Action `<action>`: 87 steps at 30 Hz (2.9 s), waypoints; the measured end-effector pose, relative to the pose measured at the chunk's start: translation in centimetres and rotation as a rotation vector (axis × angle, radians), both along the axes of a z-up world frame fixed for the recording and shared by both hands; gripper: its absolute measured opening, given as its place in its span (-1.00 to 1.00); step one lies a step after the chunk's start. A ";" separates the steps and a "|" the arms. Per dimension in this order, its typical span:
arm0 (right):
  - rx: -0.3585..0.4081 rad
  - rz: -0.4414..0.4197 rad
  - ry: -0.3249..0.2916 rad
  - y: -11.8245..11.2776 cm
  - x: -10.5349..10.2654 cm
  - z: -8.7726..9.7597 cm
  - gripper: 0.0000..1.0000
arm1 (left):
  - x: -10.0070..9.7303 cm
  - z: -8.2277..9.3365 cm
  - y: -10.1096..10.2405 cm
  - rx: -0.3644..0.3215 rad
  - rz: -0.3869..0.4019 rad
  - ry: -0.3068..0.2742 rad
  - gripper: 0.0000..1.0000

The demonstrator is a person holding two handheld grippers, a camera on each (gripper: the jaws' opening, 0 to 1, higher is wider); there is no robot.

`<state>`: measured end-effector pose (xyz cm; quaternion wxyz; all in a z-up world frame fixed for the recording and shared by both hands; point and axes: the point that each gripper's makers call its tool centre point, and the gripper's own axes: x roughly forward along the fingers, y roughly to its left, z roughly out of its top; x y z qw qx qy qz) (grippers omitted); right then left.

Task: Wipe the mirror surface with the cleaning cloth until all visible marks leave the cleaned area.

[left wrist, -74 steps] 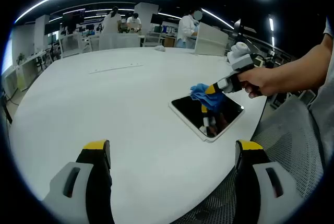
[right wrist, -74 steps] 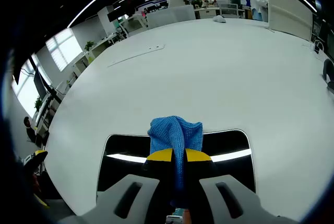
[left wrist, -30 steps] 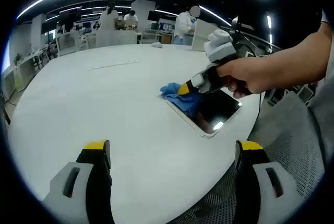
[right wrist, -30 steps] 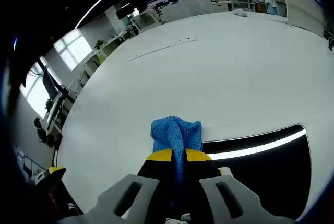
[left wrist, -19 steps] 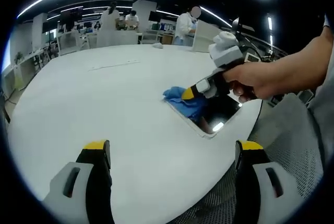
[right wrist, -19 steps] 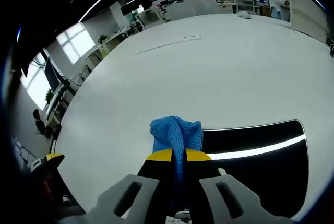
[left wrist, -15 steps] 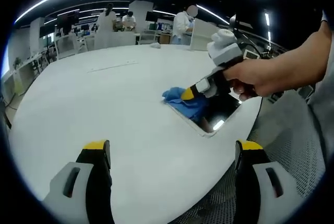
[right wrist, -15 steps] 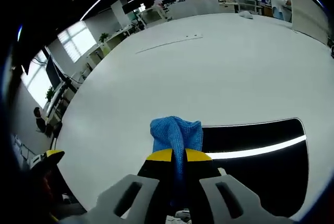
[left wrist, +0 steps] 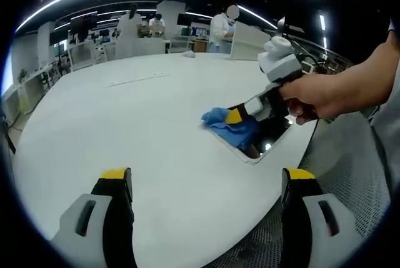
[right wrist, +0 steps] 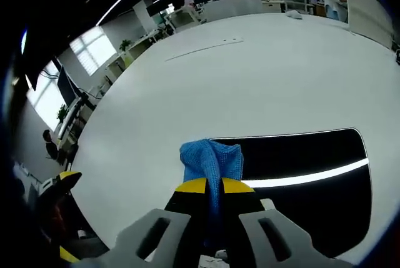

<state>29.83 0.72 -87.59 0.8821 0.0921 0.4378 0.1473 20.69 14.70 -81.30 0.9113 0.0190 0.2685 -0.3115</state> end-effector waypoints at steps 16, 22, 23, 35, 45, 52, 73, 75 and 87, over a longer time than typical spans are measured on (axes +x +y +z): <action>-0.051 0.056 -0.030 0.2 -0.6 -0.2 -0.97 | -0.3 0.5 -0.6 0.037 -0.016 -0.017 0.98; -0.036 0.058 -0.028 0.0 -0.5 -0.1 -0.98 | -0.1 0.4 -0.3 0.031 -0.018 -0.019 0.98; -0.039 0.061 -0.033 0.0 -0.5 -0.1 -0.98 | -0.1 0.4 -0.3 0.031 -0.020 -0.021 0.98; -0.069 0.079 -0.051 -1.2 -0.5 -0.2 -0.97 | -0.1 -0.1 -0.2 0.032 -0.026 -0.012 0.98; -0.075 0.071 -0.079 -2.7 -0.3 0.0 -0.96 | -0.1 0.0 -0.2 0.032 -0.027 -0.015 0.95; -0.073 0.045 -0.101 -3.8 -0.1 0.0 -0.96 | 0.0 0.0 0.0 0.032 -0.022 -0.017 0.95; -0.064 0.028 -0.109 -7.3 -0.1 0.0 -0.96 | 0.0 0.1 0.0 0.032 -0.010 -0.015 0.95; -0.063 0.039 -0.114 -7.6 -0.2 0.0 -0.96 | 0.0 0.1 0.1 0.032 -0.008 -0.015 0.95; -0.038 0.024 -0.119 -9.3 0.0 -0.1 -0.96 | 0.1 0.0 0.2 0.039 -0.001 -0.016 0.96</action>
